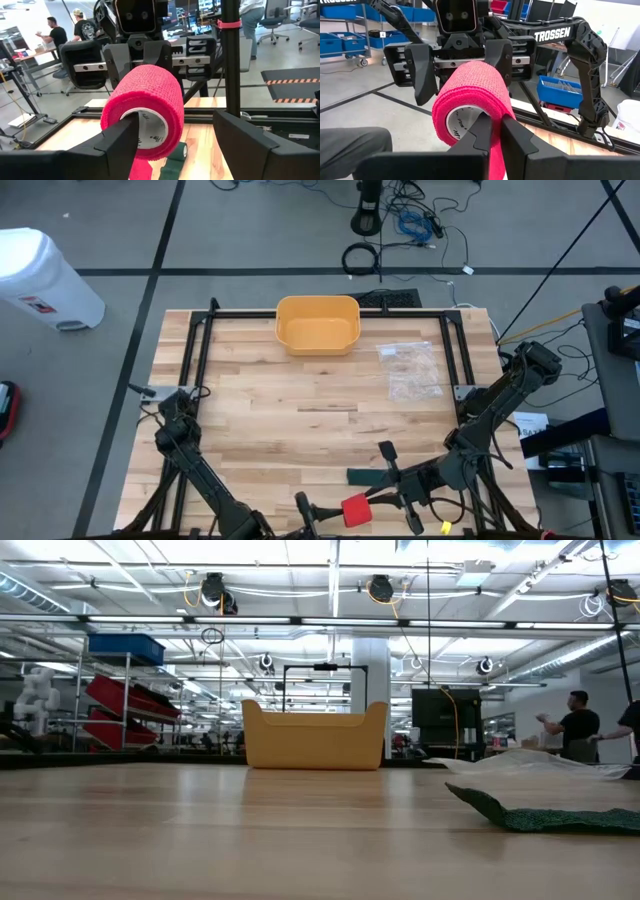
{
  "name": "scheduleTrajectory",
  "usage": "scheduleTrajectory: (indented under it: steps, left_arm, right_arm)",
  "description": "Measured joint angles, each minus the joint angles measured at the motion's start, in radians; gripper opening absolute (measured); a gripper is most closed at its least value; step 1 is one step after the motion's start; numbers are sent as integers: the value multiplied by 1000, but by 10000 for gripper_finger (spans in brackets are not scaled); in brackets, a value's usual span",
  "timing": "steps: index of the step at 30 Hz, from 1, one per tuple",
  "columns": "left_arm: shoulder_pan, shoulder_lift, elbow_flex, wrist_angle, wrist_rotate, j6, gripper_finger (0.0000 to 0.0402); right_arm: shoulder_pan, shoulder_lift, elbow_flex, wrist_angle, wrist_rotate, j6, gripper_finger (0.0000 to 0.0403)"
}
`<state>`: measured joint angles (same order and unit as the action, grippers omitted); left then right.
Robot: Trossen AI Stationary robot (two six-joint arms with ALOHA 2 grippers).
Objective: Roll bandage
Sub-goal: Roll the red bandage
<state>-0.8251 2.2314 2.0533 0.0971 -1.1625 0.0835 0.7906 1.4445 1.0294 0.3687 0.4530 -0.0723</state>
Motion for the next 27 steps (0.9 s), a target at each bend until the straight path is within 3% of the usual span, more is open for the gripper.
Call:
scheduleTrajectory:
  steps: [8,27]
  left_arm:
    - [3,0,0,1,-45,0,201]
    - [18,0,0,16,-41,1,133]
  right_arm:
    - [0,0,0,8,-2,0,18]
    - [-1,0,0,17,2,0,18]
